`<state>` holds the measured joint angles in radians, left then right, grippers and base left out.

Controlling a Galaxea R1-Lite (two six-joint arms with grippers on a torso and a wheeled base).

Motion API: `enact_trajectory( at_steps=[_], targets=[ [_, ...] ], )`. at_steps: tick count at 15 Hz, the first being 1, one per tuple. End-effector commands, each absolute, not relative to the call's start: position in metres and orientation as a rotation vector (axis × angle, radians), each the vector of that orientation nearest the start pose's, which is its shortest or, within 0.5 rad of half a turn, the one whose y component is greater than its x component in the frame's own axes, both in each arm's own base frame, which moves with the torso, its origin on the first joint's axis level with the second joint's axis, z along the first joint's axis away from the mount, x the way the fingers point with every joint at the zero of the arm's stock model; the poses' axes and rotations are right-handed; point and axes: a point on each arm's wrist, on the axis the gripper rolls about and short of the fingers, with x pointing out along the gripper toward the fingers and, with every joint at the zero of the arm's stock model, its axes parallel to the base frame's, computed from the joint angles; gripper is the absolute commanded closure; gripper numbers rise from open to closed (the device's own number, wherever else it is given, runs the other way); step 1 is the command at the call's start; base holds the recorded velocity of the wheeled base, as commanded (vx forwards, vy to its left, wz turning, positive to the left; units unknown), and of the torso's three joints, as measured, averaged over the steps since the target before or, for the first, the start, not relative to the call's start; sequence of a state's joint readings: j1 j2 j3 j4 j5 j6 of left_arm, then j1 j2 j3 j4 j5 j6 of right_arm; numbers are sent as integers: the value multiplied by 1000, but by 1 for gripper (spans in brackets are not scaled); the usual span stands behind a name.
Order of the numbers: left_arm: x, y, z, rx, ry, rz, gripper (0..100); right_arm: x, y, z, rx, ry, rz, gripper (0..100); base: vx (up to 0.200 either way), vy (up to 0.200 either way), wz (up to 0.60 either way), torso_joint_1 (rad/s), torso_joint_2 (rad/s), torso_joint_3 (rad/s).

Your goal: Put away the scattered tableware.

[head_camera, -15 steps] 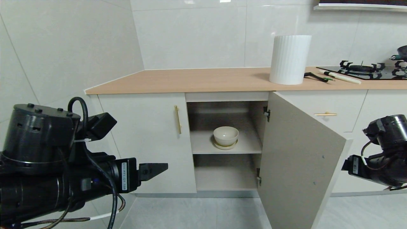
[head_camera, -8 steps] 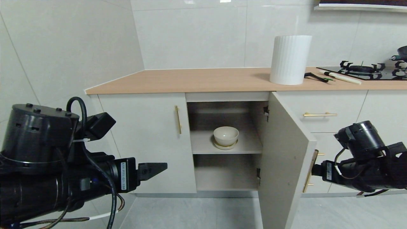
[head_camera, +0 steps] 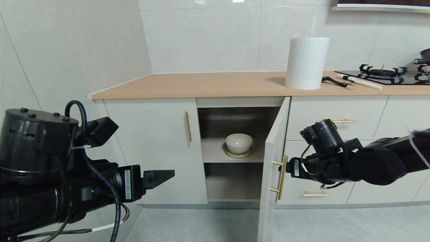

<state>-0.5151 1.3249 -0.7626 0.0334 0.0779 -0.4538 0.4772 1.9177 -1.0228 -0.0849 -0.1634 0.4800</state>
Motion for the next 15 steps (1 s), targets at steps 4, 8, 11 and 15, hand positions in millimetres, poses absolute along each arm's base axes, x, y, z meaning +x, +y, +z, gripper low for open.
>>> enact_trajectory(
  at_steps=[4,8,11,15],
  targets=[
    [166,-95,212,-264,622,-310,0,335,183,106,226,854,226,0,0,0,0,0,0,0],
    [165,-98,206,-247,644,-318,0,350,191,103,237,837,231,0,0,0,0,0,0,0],
    [166,-100,203,-237,652,-313,0,359,196,96,262,840,218,0,0,0,0,0,0,0],
    [165,-101,200,-217,659,-315,0,370,202,92,344,835,190,0,100,0,0,2,0,-1]
  ],
)
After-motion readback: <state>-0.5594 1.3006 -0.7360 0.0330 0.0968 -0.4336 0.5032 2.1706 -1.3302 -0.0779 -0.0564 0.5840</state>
